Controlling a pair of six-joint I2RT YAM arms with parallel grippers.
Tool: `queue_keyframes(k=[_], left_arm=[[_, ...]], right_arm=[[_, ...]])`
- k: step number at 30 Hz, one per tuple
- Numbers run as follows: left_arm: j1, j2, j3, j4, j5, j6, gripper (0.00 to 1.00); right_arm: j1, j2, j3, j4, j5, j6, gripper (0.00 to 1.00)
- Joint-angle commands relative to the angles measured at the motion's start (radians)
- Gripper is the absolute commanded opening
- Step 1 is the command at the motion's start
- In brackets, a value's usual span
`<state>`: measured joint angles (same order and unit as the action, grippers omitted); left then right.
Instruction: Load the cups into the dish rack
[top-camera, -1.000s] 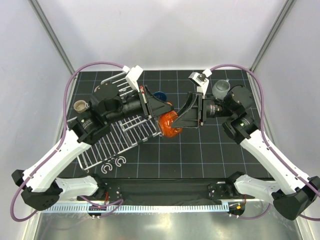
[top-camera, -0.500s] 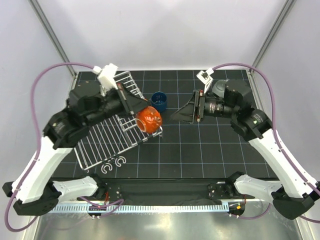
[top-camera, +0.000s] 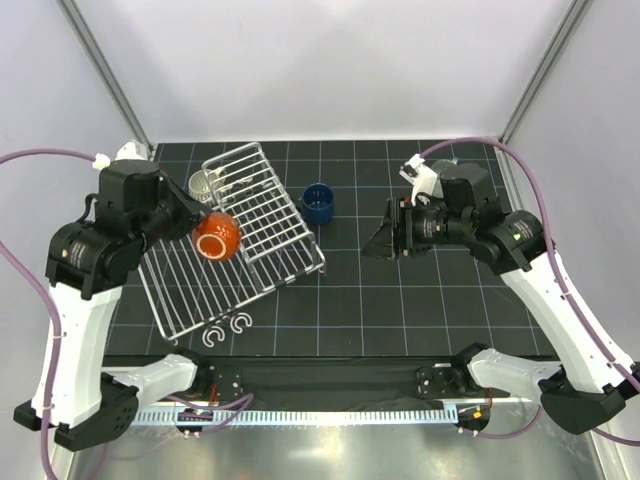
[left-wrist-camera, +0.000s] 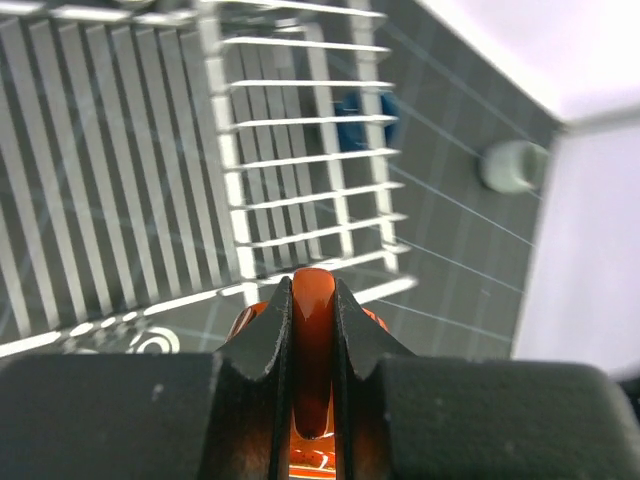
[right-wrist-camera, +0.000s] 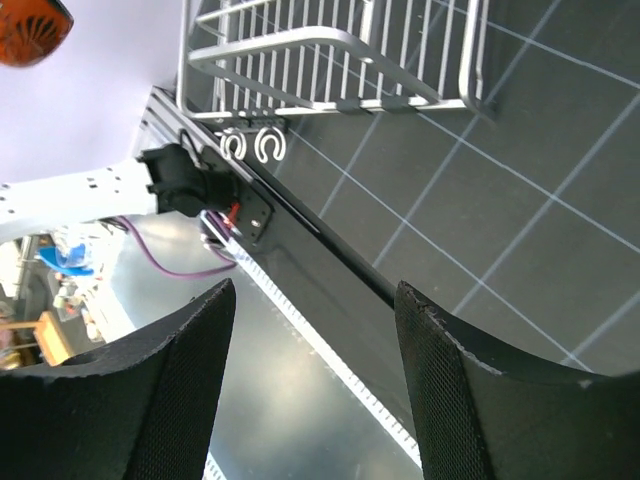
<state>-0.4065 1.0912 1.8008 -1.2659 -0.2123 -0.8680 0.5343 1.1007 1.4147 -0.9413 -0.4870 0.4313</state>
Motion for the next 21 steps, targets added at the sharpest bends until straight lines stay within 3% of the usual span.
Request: queue_keyframes(k=[1, 12, 18, 21], left_arm=[[0.064, 0.035, 0.034, -0.090, -0.064, -0.048, 0.00], [0.322, 0.070, -0.076, -0.173, -0.033, -0.134, 0.00], [0.599, 0.108, -0.224, -0.104, 0.154, -0.161, 0.00], [0.609, 0.137, -0.274, -0.073, 0.186, -0.239, 0.00]], right_arm=[[-0.003, -0.001, 0.072, -0.094, 0.045, -0.080, 0.66], [-0.002, 0.014, 0.113, -0.212, 0.125, -0.206, 0.67], [-0.002, 0.027, 0.144, -0.232, 0.139, -0.246, 0.67], [-0.002, 0.024, 0.122, -0.217, 0.130, -0.249, 0.67]])
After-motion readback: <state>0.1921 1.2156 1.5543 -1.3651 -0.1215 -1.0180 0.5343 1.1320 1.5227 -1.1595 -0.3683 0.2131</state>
